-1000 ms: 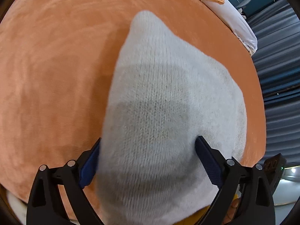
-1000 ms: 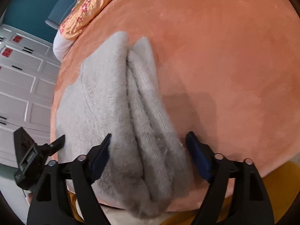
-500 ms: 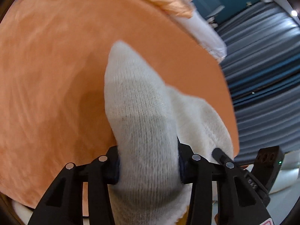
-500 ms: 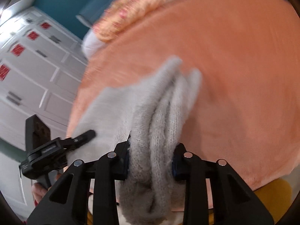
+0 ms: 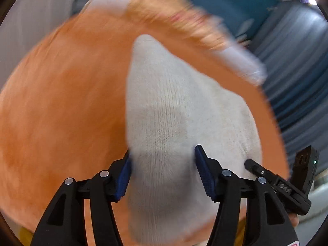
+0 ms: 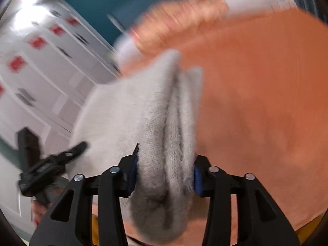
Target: Fold small clothes
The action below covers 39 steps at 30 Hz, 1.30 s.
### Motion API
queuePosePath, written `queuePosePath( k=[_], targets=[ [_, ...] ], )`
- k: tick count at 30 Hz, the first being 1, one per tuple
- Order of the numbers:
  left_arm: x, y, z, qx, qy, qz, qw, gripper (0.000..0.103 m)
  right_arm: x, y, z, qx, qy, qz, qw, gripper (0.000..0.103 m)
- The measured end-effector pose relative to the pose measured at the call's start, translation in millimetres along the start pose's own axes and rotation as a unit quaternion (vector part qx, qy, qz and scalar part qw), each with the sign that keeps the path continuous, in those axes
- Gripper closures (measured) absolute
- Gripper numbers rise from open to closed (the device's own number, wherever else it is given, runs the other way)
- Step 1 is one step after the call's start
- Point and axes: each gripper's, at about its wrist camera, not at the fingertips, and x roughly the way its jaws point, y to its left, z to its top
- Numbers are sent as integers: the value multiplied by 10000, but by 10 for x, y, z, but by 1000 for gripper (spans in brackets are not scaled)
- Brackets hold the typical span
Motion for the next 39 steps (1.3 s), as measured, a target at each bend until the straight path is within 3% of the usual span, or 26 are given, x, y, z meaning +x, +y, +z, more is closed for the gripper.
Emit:
queuePosePath(
  k=[1,2,3,5,9,10,11,14,17,21,25,32,35,36,39],
  targets=[
    [123,208,-105,-271,152,102,9995,52,246,-96,-112,56,328,-547,9979,67],
    [142,311,-174,-401,202,101,9989,52,274,-115,-175,56,364,-619,9974,70],
    [79,467,-287,-606,152,38,9980,52,175,-103,-240,114,192,-308,9993,70],
    [-123,598,-446,-710,-65,43,9974,52,-28,1,-275,-40,-32,-299,9995,71],
    [-322,503,-534,-530,-218,28,9984,52,-237,312,-200,-598,-368,-286,9971,77],
    [-340,406,-540,-426,-229,61,9988,52,-220,362,-186,-709,-393,-270,9963,85],
    [-298,315,-535,-257,-242,136,9993,52,-162,424,-189,-837,-379,-357,9951,95],
    [-135,29,-554,524,-281,674,9960,52,96,414,-267,-1082,-182,-675,9917,103],
    [143,-67,-606,912,-26,1101,9897,52,349,343,-420,-1293,127,-1204,9842,103],
    [469,103,-711,685,410,1326,9879,48,559,203,-543,-1352,320,-1472,9793,103],
    [519,152,-778,626,361,1408,9874,45,673,229,-554,-1583,357,-1675,9724,103],
    [540,-60,-881,1038,125,1956,9751,45,747,376,-551,-1817,281,-1886,9647,103],
    [448,-152,-904,1070,25,2068,9725,47,455,463,-576,-1593,-41,-1597,9742,102],
    [397,-183,-927,1061,-20,2062,9727,47,378,460,-596,-1492,-109,-1519,9770,101],
    [281,-249,-1005,1037,-122,1990,9744,47,111,425,-744,-1210,-368,-1425,9817,79]
  ],
)
